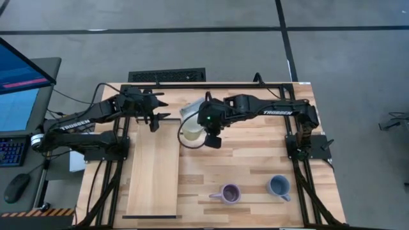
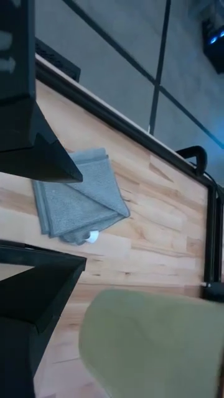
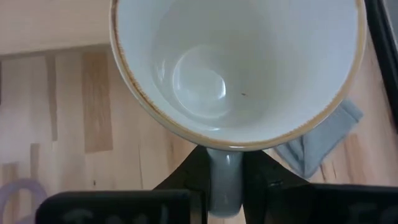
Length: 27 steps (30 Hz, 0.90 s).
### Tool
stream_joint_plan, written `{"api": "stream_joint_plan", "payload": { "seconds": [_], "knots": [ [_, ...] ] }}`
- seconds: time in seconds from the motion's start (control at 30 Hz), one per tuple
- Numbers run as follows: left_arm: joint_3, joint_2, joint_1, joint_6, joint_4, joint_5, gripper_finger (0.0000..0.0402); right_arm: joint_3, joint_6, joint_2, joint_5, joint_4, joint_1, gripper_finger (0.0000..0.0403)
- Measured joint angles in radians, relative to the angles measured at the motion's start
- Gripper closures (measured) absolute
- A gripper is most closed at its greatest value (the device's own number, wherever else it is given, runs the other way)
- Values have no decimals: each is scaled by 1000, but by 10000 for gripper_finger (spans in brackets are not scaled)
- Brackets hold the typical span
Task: Stack small to large cups/mugs on shelf
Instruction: Put the yellow mug on the shelf
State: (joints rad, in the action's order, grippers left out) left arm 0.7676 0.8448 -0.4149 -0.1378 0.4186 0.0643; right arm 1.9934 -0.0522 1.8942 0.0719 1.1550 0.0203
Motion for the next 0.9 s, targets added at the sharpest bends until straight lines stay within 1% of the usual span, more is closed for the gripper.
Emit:
{"api": "stream_joint_plan", "payload": {
  "seconds": [0.1, 0.2, 0.5, 0.73, 0.9],
  "knots": [
    [21, -2, 0, -19, 26, 0, 199, 12, -5, 34, 2, -8, 0, 334],
    [43, -2, 0, -35, 56, -1, 199, 20, -8, 52, 4, 29, -1, 334],
    [61, -48, -2, -38, 68, -17, 199, 91, 1, 54, 10, 19, 2, 334],
    [61, -70, -3, -34, 73, -24, 199, 109, 56, 52, 4, -46, 6, 334],
    [61, -74, -3, -34, 70, -24, 199, 110, 62, 54, -3, -90, 5, 334]
  ]
}}
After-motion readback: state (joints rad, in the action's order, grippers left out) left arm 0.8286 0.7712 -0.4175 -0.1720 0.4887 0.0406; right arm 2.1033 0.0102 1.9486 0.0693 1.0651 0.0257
